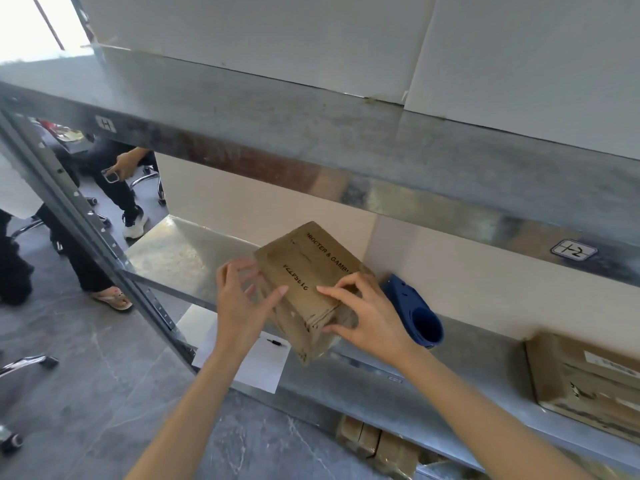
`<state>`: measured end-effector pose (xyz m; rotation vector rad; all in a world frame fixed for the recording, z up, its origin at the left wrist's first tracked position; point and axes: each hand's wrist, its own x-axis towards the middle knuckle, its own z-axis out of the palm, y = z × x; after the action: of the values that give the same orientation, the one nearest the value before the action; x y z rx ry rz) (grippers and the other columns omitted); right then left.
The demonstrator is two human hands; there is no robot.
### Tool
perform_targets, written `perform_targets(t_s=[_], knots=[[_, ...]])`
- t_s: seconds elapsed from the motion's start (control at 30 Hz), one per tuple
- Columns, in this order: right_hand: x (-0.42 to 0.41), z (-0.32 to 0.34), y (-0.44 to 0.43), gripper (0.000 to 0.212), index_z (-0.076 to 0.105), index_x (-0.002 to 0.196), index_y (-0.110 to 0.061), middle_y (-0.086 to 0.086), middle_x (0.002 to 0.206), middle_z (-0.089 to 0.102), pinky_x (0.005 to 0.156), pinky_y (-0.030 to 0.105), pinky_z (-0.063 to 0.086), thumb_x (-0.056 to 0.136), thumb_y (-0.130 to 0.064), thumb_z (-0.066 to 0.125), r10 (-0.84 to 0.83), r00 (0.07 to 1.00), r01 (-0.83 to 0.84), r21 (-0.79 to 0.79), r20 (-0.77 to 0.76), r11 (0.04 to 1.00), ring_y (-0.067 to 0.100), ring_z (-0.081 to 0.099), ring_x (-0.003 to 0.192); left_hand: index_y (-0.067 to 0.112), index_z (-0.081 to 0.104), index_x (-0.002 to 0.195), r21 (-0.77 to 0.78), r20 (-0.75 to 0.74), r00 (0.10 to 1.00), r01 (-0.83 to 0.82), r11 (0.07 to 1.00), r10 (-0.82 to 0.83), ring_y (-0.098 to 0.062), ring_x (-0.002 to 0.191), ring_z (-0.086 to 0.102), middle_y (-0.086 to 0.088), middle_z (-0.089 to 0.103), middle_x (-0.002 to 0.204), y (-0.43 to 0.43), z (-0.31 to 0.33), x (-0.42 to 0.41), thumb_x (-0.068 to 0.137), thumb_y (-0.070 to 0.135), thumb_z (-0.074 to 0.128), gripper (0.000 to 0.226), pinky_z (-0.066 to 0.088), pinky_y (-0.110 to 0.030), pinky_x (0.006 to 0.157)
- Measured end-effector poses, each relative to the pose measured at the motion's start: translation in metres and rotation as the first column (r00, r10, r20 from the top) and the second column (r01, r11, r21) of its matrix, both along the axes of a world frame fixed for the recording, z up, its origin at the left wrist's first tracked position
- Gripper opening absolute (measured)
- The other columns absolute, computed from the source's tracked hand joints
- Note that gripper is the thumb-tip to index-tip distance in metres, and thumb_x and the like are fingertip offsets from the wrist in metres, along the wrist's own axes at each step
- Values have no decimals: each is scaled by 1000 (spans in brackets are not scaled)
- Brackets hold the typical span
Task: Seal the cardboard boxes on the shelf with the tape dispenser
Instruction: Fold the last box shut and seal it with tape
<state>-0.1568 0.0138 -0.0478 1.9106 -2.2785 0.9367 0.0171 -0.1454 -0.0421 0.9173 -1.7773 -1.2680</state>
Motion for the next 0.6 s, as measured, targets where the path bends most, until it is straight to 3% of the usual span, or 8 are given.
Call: perform_targets(t_s=[0.13, 0.2, 0.3, 0.37, 0.43, 0.5, 0.6], knots=[[19, 5, -11, 76, 50, 138, -30, -6, 123, 50, 86, 33, 53, 71, -54, 77, 29, 998, -31, -33, -54, 999, 11, 42, 115, 21, 49, 128, 39, 8, 997, 72, 997, -72, 9, 121, 46, 5, 39, 133, 22, -17, -8, 74, 27, 85, 65, 46, -29, 103], [12, 8, -11, 83, 46, 142, -31, -6, 132, 48, 99, 39, 48, 70, -58, 76, 43, 998, -43, -6, -36, 999, 13, 42, 125, 26, 45, 139, 16, 66, 993, 97, 995, -98, 9, 125, 42, 11, 41, 137, 25, -19, -6, 74, 41, 82, 76, 44, -34, 102], [-5, 6, -2, 83, 45, 143, -33, -8, 150, 34, 118, 49, 25, 71, -59, 76, -42, 997, 38, 48, 67, 998, 19, 25, 145, 28, 38, 148, 83, 65, 979, 186, 979, -192, -3, 131, 45, 11, 46, 144, 21, -15, -7, 83, 28, 79, 77, 54, -40, 97], [-7, 3, 2, 78, 48, 143, -31, -10, 154, 27, 116, 48, 33, 74, -49, 80, -86, 983, 74, 80, 164, 994, 17, 19, 148, 31, 36, 150, 88, 82, 962, 253, 964, -260, -7, 132, 46, 11, 49, 144, 15, -12, -9, 86, 27, 77, 76, 55, -44, 97], [-4, 1, 3, 76, 48, 144, -28, -9, 154, 27, 114, 43, 37, 77, -44, 81, -100, 979, 87, 81, 175, 993, 15, 17, 148, 31, 35, 150, 59, 130, 950, 279, 958, -284, -8, 132, 47, 10, 49, 145, 9, -11, -11, 86, 30, 76, 76, 51, -46, 101], [-3, 7, 6, 75, 47, 145, -28, -10, 155, 27, 115, 35, 32, 79, -47, 77, -93, 977, 74, 102, 193, 992, 11, 14, 149, 31, 33, 151, -2, 210, 938, 284, 959, -278, -7, 132, 47, 11, 47, 146, 5, -9, -11, 86, 37, 74, 77, 47, -45, 106], [-8, 19, 18, 68, 47, 145, -29, -14, 151, 34, 109, 25, 31, 85, -59, 61, -108, 977, 84, 129, 186, 988, 3, 25, 142, 31, 31, 153, -204, 435, 879, 309, 929, -197, -9, 133, 44, 16, 42, 150, 0, -4, -3, 87, 63, 60, 79, 43, -42, 107]])
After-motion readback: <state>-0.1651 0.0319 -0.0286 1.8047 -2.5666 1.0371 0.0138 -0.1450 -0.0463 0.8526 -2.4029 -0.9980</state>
